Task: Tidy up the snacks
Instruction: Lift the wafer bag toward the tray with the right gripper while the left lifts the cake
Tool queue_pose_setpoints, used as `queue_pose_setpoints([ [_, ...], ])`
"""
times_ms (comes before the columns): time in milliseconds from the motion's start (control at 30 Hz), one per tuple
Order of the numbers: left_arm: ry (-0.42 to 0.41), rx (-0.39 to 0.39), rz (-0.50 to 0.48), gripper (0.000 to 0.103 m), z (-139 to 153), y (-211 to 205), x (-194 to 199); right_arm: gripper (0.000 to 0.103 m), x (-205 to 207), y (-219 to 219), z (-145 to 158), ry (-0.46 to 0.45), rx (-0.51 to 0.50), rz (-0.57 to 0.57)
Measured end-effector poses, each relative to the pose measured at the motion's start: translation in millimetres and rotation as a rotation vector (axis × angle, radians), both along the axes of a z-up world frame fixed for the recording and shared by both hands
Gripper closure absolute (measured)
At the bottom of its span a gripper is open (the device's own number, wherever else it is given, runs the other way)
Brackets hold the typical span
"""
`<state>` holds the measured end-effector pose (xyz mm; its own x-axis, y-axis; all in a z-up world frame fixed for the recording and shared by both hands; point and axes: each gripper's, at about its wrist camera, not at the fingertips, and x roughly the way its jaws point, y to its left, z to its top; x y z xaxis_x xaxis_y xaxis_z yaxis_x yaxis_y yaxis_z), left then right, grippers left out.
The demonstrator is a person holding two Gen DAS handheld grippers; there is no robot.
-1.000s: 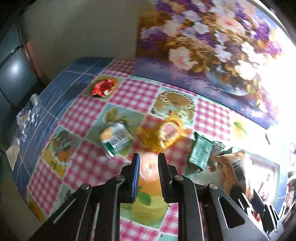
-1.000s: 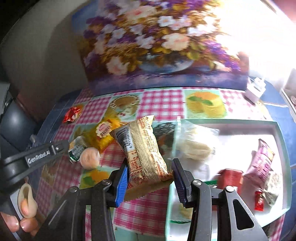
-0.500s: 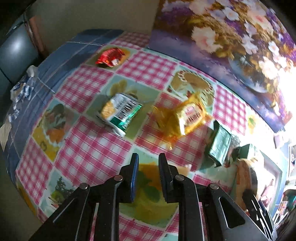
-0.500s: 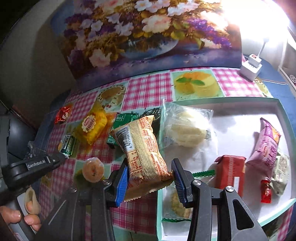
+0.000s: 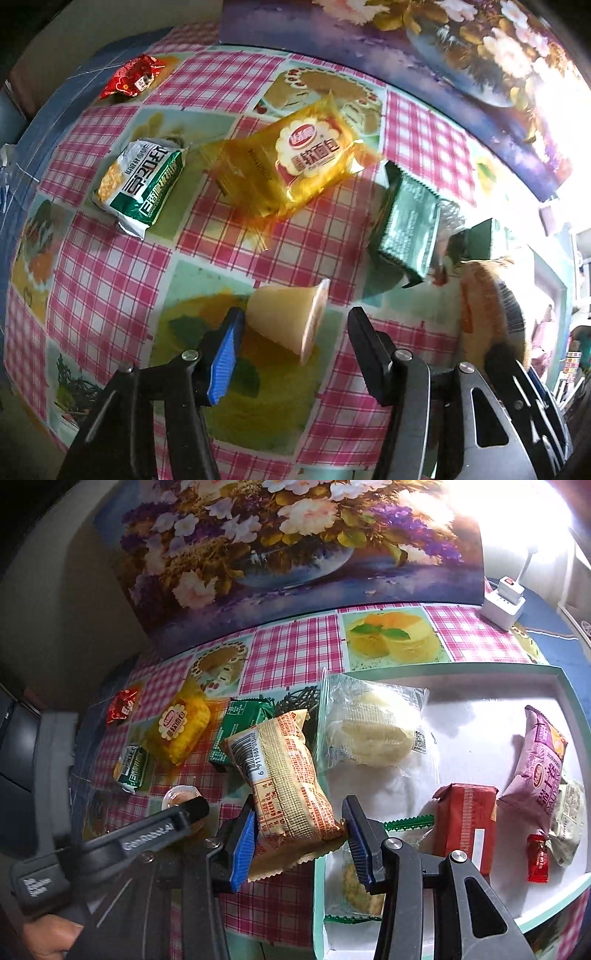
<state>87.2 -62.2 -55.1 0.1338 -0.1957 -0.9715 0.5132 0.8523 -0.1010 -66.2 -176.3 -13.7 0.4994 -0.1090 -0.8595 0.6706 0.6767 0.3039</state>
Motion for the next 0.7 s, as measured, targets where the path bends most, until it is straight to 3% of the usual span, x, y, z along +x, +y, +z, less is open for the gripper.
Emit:
queue_pose_setpoints([
  [100, -0.009, 0.005, 0.013, 0.047, -2.9, 0.3, 1.3, 0.055, 0.6, -0.5, -1.5, 0.002, 0.005, -0.001],
  [167, -0.013, 0.004, 0.018, 0.059, -3.3, 1.3, 1.2, 0.055, 0.9, -0.8, -2.1, 0.002, 0.006, -0.001],
  [400, -0.012, -0.011, 0.037, 0.062, -1.2, 8.5, 10.6, 0.055, 1.3, -1.0, -2.5, 0.000, 0.010, -0.003],
  [700, -0.073, -0.042, 0.015, 0.062, 28.6, 7.5, 1.3, 0.055, -5.0, -3.7, 10.5, -0.032, -0.003, -0.018],
])
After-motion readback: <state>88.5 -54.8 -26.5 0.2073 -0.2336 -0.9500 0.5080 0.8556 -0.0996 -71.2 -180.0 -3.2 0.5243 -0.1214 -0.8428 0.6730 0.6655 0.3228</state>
